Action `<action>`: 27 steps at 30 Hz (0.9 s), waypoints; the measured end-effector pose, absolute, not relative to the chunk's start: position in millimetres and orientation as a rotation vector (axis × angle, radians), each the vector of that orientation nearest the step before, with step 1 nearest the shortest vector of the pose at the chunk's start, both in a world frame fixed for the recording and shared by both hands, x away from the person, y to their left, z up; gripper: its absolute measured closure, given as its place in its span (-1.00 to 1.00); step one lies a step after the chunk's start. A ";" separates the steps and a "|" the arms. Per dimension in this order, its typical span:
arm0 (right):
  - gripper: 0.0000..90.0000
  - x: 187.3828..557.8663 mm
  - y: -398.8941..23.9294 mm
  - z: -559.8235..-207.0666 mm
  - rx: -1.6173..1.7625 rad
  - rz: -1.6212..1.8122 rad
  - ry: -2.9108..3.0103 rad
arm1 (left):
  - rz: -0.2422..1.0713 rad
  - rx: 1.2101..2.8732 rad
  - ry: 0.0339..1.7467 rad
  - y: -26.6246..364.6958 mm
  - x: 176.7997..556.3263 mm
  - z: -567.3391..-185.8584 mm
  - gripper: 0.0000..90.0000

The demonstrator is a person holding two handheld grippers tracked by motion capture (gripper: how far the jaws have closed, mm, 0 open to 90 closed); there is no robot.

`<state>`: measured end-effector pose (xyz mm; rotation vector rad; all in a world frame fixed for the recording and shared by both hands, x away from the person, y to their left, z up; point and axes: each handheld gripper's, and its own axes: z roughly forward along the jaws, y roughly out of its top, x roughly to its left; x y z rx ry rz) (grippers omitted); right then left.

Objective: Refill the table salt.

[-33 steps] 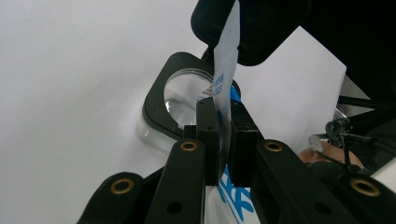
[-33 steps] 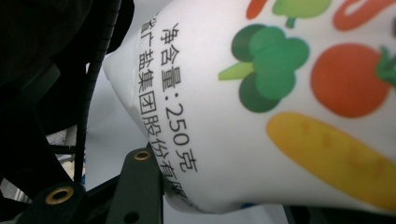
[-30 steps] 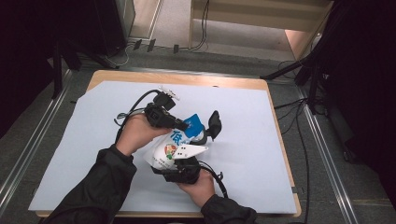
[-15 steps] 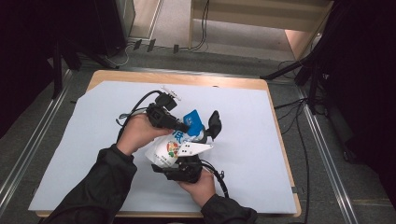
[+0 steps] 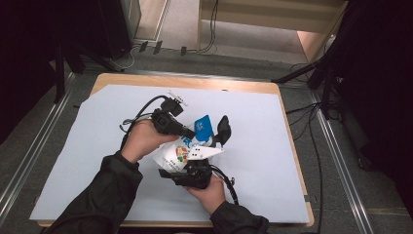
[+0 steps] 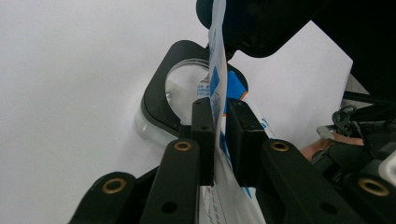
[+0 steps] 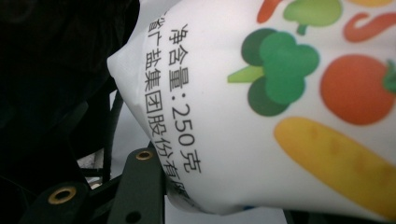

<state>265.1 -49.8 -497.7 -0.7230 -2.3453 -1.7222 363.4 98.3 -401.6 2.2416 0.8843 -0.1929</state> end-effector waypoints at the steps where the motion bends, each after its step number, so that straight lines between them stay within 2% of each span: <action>1: 0.39 265.2 -49.7 -497.4 -0.724 -1.723 -2.336 | -0.187 2.241 0.890 98.0 362.7 -400.9 0.95; 15: 0.39 266.6 -46.6 -496.7 -0.756 -1.704 -2.383 | -0.140 2.218 0.889 98.6 361.8 -402.2 0.91; 27: 0.34 267.1 -45.5 -494.9 -0.747 -1.711 -2.384 | -0.126 2.203 0.901 99.0 360.6 -402.6 0.98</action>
